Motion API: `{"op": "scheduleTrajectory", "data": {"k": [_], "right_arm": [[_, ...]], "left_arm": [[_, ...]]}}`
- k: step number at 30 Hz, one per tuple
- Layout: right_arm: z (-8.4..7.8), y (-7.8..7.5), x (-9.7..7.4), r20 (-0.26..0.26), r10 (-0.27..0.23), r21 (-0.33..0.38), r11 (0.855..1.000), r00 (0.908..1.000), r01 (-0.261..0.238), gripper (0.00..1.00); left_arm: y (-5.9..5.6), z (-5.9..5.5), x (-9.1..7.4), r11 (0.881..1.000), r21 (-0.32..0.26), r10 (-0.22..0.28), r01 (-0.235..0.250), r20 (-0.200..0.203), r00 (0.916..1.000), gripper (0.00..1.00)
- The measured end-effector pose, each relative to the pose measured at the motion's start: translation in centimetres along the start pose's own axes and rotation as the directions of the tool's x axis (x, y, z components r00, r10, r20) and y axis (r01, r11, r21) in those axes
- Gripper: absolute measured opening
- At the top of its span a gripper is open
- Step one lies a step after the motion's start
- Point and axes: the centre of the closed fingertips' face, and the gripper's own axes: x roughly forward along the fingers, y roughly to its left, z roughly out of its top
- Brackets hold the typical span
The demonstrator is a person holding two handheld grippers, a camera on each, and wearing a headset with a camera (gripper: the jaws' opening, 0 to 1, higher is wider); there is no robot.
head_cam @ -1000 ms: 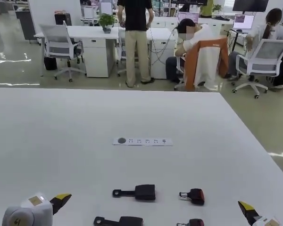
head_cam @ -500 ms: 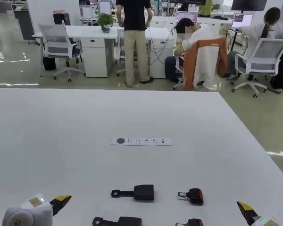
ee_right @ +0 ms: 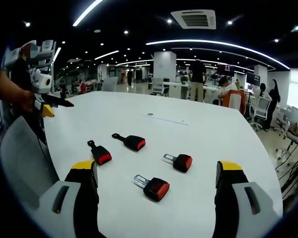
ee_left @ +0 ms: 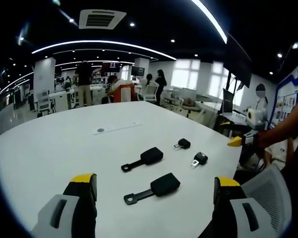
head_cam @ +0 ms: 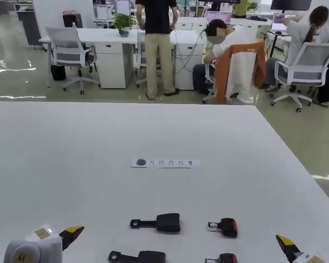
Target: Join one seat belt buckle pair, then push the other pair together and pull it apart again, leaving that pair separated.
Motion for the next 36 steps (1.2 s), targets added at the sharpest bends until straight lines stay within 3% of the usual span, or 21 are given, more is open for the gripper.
{"op": "scheduleTrajectory", "data": {"k": [13,22,36], "right_arm": [[0.1,-0.1,0.2,-0.004,0.000,0.003,1.000,1.0000,0.000,0.99],[0.1,0.0,0.7,-0.012,0.003,0.002,1.000,0.9999,-0.003,0.99],[0.0,-0.3,2.1,-0.024,0.012,0.008,1.000,0.9996,-0.012,0.98]], "left_arm": [[-0.1,0.3,0.4,1.000,0.000,-0.002,0.002,-0.003,1.0000,1.00],[0.3,-0.1,0.8,1.000,-0.005,-0.008,0.008,-0.009,0.9999,1.00],[0.9,0.0,2.7,1.000,-0.007,-0.025,0.025,-0.021,0.9994,1.00]]}}
